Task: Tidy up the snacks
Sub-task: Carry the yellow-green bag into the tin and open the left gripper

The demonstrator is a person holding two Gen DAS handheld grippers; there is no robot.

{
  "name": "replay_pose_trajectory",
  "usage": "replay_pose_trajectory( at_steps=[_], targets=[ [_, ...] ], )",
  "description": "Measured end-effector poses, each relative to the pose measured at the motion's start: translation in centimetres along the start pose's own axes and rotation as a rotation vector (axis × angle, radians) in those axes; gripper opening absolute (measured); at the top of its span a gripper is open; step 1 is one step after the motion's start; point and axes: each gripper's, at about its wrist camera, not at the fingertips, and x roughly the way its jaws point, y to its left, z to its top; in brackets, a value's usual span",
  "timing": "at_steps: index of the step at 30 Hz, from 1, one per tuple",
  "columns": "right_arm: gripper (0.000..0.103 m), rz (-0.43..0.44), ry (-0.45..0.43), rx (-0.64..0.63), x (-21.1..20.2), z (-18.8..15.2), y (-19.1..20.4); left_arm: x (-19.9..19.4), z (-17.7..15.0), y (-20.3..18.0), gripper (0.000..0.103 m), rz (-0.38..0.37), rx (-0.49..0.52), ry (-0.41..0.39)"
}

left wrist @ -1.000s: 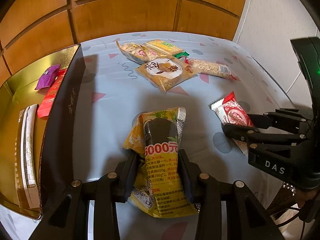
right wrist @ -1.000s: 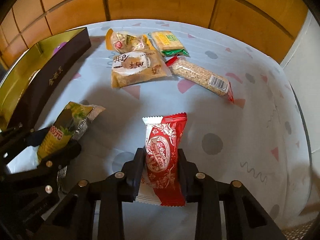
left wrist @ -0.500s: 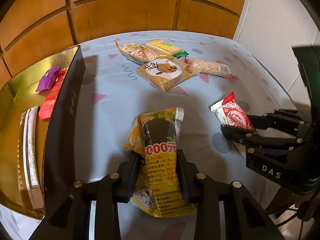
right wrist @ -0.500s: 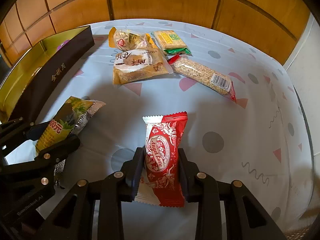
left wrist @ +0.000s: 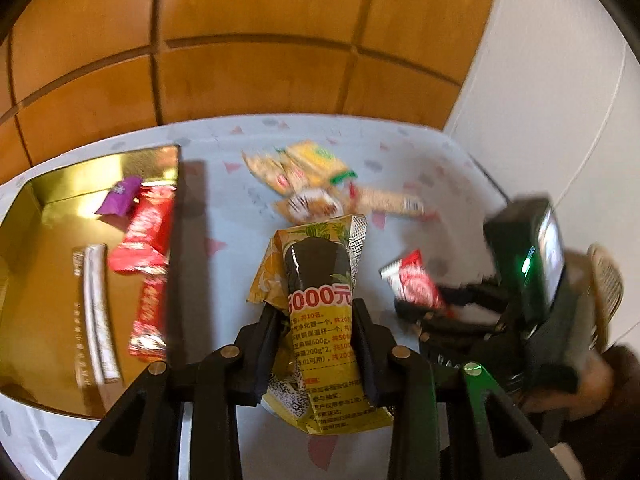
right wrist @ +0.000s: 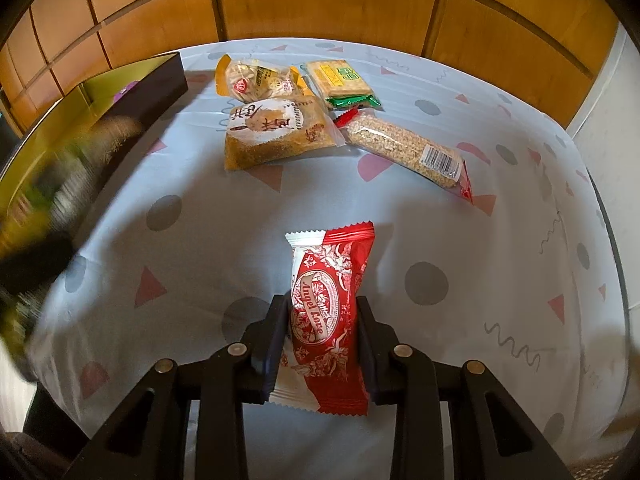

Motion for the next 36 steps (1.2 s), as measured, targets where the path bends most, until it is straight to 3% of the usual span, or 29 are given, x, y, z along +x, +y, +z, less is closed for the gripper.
replay_pose_trajectory(
  at_steps=[7, 15, 24, 32, 36],
  targets=[
    [0.033, -0.003, -0.006, -0.005, 0.0, 0.0, 0.1, -2.3, 2.2, 5.4, 0.035, 0.033, -0.144, -0.025],
    [0.033, -0.004, -0.024, -0.011, -0.2, -0.2, 0.2, -2.6, 4.8, 14.0, 0.035, 0.173, -0.254, -0.027],
    [0.033, 0.010, -0.029, -0.008, -0.2, -0.4, 0.0, 0.6, 7.6, 20.9, 0.035, 0.313, -0.260, 0.036],
    [0.033, 0.017, -0.028, -0.005, -0.1, -0.3, 0.0, 4.4, 10.2, 22.8, 0.036, 0.351, -0.217, 0.082],
    [0.033, 0.019, -0.029, -0.003, -0.1, -0.3, -0.1, 5.5, 10.4, 23.2, 0.039, 0.353, -0.250, 0.099]
  ],
)
